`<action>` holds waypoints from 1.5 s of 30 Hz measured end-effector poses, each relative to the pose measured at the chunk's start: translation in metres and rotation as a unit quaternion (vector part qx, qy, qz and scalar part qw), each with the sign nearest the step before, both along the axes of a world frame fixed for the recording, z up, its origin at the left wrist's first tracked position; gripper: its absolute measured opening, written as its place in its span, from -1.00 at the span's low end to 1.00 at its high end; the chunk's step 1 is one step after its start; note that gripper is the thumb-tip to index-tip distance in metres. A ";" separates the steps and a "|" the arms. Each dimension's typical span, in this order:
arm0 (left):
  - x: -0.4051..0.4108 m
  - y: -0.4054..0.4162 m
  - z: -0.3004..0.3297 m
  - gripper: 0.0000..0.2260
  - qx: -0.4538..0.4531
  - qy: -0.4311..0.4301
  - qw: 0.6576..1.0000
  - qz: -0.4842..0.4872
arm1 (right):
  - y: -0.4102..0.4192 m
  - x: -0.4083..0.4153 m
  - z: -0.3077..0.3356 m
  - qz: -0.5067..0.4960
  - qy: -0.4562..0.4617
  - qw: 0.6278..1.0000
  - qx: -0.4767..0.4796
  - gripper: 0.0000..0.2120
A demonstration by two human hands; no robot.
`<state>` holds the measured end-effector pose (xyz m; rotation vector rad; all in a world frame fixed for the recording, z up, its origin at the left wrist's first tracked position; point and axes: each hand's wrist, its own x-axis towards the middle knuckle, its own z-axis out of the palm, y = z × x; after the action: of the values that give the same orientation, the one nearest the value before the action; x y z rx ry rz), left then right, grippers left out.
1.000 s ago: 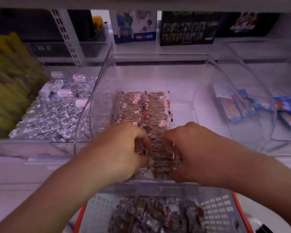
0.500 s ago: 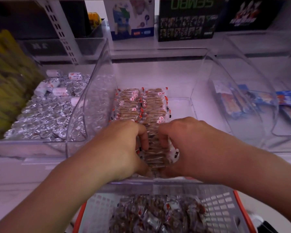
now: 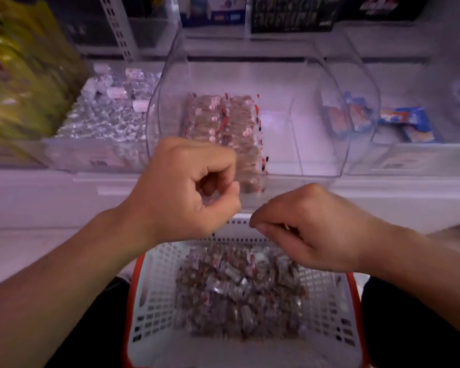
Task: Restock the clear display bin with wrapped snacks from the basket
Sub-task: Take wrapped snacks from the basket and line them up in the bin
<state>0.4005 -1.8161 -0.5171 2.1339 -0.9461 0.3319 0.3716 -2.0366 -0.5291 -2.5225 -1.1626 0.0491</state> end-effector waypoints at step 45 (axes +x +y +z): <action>-0.133 -0.021 -0.394 -0.58 0.563 0.501 0.656 0.041 | -0.011 -0.095 -0.332 -0.288 0.598 0.725 -0.183 -0.76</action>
<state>0.2676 -1.8373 -0.9109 2.7215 -0.2912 -1.6981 0.2770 -2.0474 -0.8610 -2.1831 0.1942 1.5786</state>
